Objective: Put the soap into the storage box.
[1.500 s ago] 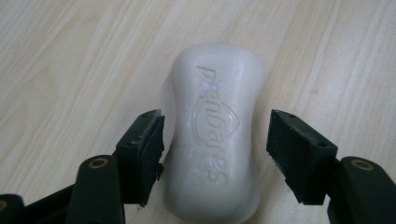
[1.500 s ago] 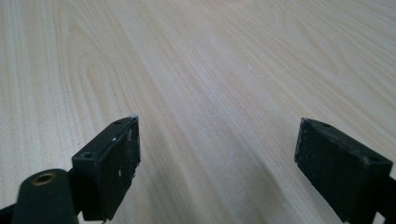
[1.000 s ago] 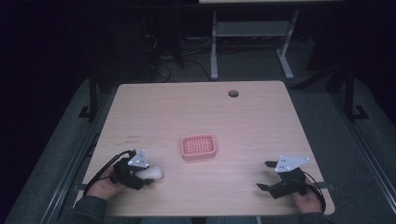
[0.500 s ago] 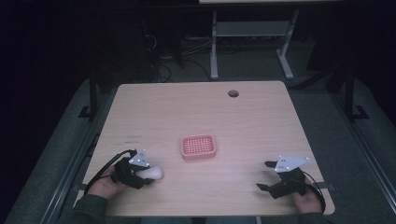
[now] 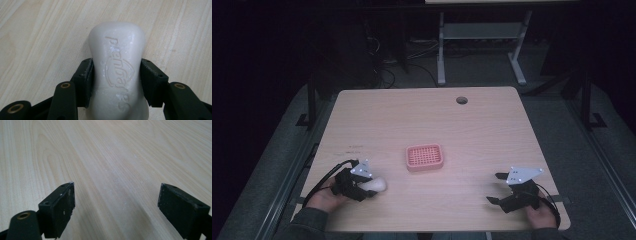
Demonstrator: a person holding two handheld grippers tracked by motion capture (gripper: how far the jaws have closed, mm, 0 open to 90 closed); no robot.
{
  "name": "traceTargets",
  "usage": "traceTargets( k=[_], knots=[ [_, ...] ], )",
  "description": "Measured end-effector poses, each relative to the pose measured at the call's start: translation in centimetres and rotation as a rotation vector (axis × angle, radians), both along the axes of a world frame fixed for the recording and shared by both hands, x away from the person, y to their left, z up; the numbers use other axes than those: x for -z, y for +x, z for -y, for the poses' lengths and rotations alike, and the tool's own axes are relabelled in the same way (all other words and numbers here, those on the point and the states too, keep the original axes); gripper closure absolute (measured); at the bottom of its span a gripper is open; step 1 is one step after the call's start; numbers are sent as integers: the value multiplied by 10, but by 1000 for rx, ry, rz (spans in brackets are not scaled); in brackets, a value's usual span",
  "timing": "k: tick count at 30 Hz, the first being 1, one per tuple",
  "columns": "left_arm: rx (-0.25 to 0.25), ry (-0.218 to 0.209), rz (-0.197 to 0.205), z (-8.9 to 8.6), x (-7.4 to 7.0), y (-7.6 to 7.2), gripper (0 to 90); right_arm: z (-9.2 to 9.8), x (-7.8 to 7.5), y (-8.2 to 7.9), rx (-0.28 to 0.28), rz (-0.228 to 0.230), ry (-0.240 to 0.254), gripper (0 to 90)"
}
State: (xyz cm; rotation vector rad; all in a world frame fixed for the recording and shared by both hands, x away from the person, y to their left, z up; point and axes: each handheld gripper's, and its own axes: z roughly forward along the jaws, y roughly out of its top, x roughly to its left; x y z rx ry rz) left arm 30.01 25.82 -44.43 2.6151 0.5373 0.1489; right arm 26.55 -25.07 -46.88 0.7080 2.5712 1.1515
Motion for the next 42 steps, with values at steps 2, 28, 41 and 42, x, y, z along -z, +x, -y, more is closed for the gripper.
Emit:
traceTargets(
  k=[2,28,41,42],
  knots=[
    [-3,3,-1,0,0,0,485,0,0,0,-1,2,1,135],
    [-5,16,29,3,-7,-4,491,1,-1,-1,0,6,9,135],
    [8,28,51,5,-14,-6,491,2,-2,-1,10,9,22,135],
    [7,26,52,5,-15,-7,491,3,-1,-1,9,12,23,135]
  ],
)
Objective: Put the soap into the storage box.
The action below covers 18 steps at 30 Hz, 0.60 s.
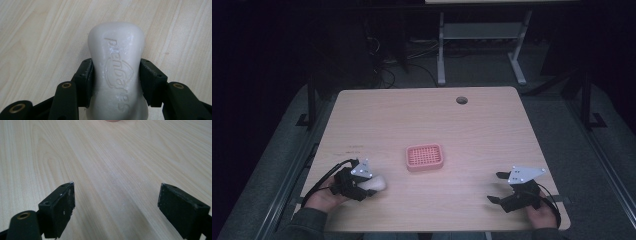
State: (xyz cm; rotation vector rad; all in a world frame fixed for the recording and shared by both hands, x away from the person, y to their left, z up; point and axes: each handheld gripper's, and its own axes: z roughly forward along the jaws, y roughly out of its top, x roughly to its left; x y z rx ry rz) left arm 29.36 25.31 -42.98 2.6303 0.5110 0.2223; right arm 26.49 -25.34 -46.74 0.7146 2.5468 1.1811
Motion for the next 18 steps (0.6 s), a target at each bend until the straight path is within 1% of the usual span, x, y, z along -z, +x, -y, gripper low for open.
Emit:
traceTargets(
  k=[5,8,9,10,12,13,14,15,18],
  knots=[
    [-6,4,-4,1,-2,1,491,4,0,0,17,-2,18,135],
    [4,7,-3,3,-4,3,492,5,0,0,25,-7,26,135],
    [-2,-2,-6,4,-4,3,491,6,0,0,27,-5,28,135],
    [5,4,-3,5,-5,5,491,6,1,0,30,-11,31,135],
    [9,5,-4,7,-7,7,491,7,1,0,27,-9,30,135],
    [3,1,-11,8,-7,7,491,7,1,0,26,-7,32,135],
    [11,8,-4,8,-8,9,492,7,1,0,27,-8,35,135],
    [4,1,-12,10,-8,9,491,7,1,0,29,-10,37,135],
    [14,4,-14,13,-10,13,492,7,1,0,33,-11,41,135]
  ],
)
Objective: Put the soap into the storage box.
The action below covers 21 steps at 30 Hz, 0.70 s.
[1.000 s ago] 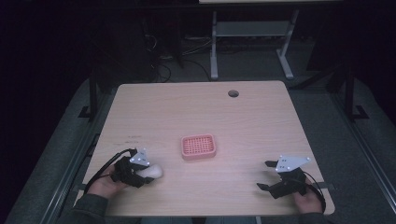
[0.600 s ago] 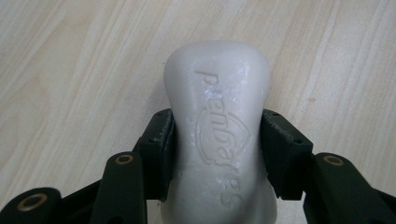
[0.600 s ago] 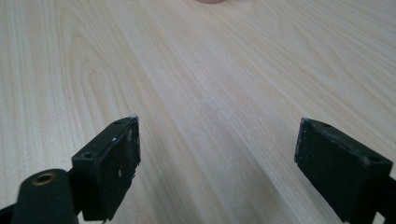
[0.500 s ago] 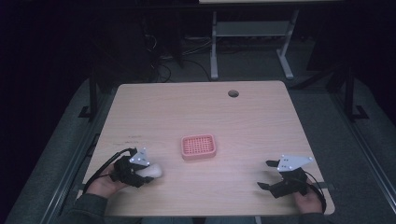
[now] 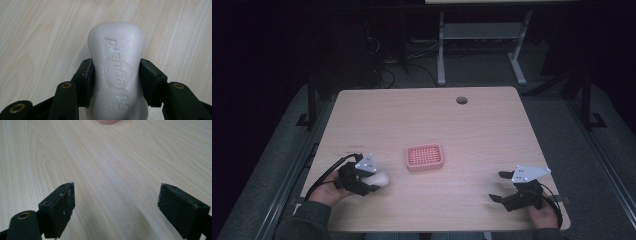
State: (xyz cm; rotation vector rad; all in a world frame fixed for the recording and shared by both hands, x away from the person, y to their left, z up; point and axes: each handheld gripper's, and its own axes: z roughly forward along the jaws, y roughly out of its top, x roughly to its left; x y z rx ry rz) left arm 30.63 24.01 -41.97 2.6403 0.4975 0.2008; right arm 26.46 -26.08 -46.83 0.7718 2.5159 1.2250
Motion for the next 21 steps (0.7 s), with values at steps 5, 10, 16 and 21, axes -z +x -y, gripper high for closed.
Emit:
traceTargets(
  k=[5,10,16,21],
  knots=[
    [10,6,-1,5,-4,5,491,0,-1,0,-3,6,7,135],
    [14,13,-3,11,-7,9,491,0,-1,0,-4,7,9,135],
    [27,10,1,15,-11,14,492,0,-1,0,-4,9,13,135],
    [36,21,-3,21,-13,18,491,0,-1,0,-4,9,15,135]
  ],
)
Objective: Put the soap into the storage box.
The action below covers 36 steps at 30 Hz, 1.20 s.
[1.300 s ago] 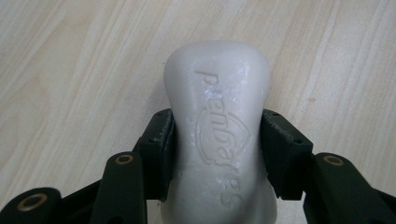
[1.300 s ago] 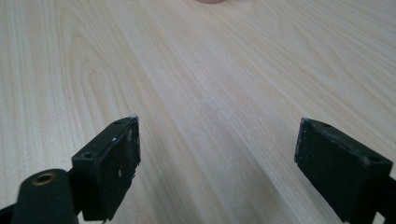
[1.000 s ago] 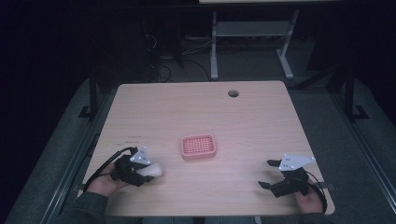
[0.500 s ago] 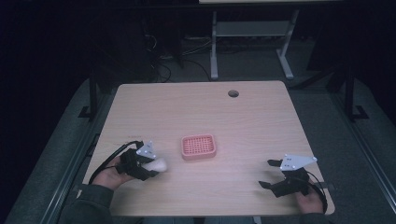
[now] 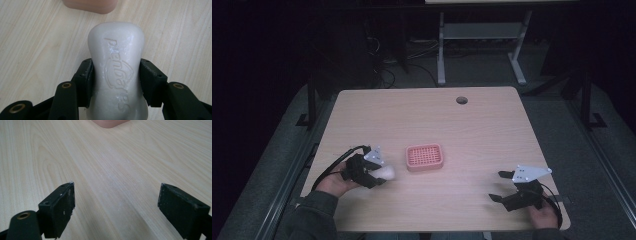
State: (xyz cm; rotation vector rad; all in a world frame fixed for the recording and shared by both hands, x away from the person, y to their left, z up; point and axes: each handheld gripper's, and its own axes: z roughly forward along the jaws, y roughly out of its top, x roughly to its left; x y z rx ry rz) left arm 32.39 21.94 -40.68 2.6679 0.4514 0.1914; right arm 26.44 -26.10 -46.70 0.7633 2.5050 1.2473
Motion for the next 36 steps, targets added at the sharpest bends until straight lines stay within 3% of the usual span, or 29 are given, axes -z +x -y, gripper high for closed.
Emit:
traceTargets(
  k=[36],
  knots=[
    [71,30,4,50,-20,37,492,2,-2,0,0,11,26,135]
  ],
)
